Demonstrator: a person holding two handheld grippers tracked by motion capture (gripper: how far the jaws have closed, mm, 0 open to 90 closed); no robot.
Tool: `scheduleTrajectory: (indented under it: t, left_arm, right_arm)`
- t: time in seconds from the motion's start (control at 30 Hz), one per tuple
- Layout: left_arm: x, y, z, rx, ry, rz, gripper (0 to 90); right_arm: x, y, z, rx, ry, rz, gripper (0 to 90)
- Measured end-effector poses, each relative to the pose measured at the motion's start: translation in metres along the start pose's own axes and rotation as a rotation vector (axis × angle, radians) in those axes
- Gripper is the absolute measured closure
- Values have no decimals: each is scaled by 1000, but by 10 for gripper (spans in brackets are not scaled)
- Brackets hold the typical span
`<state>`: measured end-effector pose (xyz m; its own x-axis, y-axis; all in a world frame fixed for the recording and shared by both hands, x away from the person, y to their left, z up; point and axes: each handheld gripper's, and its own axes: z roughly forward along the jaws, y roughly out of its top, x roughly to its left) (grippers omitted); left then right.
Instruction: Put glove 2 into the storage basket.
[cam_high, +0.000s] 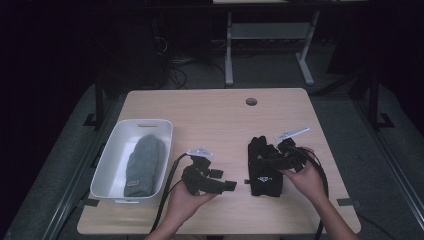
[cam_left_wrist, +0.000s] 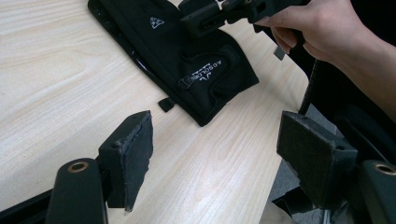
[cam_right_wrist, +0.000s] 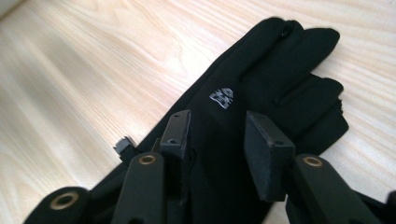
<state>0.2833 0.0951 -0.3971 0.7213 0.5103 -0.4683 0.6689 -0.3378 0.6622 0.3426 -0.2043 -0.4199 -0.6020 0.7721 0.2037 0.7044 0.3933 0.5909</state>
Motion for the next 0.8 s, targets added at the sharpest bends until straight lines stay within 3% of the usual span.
scheduleTrajectory:
  t: [0.13,0.4,0.43,0.8]
  left_arm:
    - [0,0,1,1,-4,-1,270]
    - [0,0,3,11,-2,1,269]
    - [0,0,4,13,-3,3,269]
    - [2,-1,10,30,0,-1,269]
  right_arm:
    - [-2,-1,-3,-4,-8,-1,602]
    - [-15,-16,-1,32,-5,42,696]
    - [-15,-18,0,50,-6,69,701]
    - [-11,-25,7,75,26,60,720]
